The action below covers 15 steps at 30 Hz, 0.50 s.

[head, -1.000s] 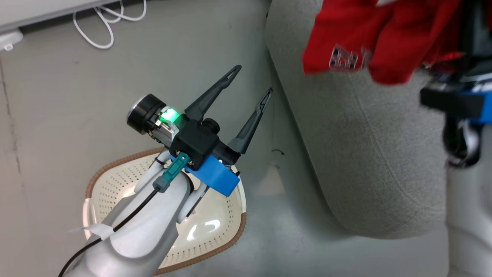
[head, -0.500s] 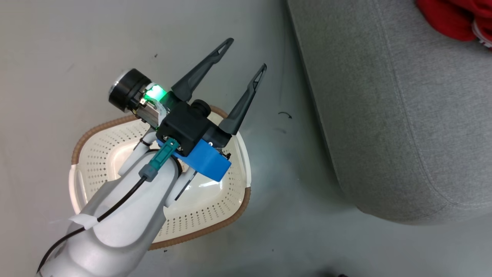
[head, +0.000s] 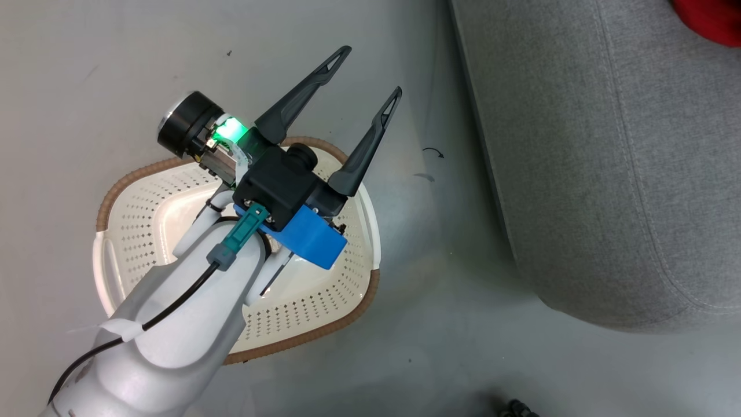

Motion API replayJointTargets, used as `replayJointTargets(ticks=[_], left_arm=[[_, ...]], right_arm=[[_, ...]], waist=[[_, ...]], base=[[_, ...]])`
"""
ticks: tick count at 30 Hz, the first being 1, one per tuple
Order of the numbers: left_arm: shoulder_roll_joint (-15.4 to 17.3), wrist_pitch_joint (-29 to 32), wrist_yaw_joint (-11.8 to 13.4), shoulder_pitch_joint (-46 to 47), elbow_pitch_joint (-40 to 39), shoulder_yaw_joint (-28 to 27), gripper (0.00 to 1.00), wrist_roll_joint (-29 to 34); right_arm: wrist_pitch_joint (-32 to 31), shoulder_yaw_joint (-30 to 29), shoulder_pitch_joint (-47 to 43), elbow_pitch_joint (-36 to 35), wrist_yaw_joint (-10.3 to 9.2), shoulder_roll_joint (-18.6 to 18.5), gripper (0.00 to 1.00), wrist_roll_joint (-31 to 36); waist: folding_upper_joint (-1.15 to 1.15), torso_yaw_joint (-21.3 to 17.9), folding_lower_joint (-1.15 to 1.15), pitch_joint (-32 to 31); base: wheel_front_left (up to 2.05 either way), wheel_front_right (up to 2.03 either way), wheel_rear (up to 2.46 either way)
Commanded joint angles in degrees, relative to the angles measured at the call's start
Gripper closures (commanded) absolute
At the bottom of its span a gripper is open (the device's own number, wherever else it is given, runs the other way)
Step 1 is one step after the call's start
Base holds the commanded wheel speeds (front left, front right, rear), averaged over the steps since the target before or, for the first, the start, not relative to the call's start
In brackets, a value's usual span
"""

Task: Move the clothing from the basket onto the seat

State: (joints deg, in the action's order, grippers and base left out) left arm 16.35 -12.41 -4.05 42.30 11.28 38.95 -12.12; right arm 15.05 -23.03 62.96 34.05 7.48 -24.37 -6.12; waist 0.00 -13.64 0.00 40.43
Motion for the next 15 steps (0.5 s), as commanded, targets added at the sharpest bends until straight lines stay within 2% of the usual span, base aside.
replayJointTargets(ticks=[1,6,14,15], left_arm=[[0.40,0.06,0.14,0.81,-0.28,-0.03,0.00,-0.09],[0.20,0.07,0.22,1.51,-0.30,0.16,0.00,-0.31],[0.35,-0.47,0.53,1.38,0.42,0.26,0.00,-0.73],[0.30,-0.51,0.59,1.27,0.56,0.27,0.00,-0.81]], right_arm=[[0.19,-0.15,-1.27,1.82,0.02,0.59,1.00,0.12],[0.18,-0.48,-2.44,9.34,0.03,1.31,1.00,-0.69],[0.19,0.15,-4.09,13.73,0.03,1.84,1.00,-2.59],[0.19,0.19,-4.68,13.60,0.02,2.26,0.62,-2.73]], waist=[[0.00,0.17,0.00,0.23],[0.00,1.05,0.00,0.81],[0.00,1.80,0.00,0.36],[0.00,1.78,0.00,0.03]], base=[[0.00,0.00,0.00],[0.00,0.00,0.00],[0.00,0.00,0.00],[0.00,0.00,0.00]])
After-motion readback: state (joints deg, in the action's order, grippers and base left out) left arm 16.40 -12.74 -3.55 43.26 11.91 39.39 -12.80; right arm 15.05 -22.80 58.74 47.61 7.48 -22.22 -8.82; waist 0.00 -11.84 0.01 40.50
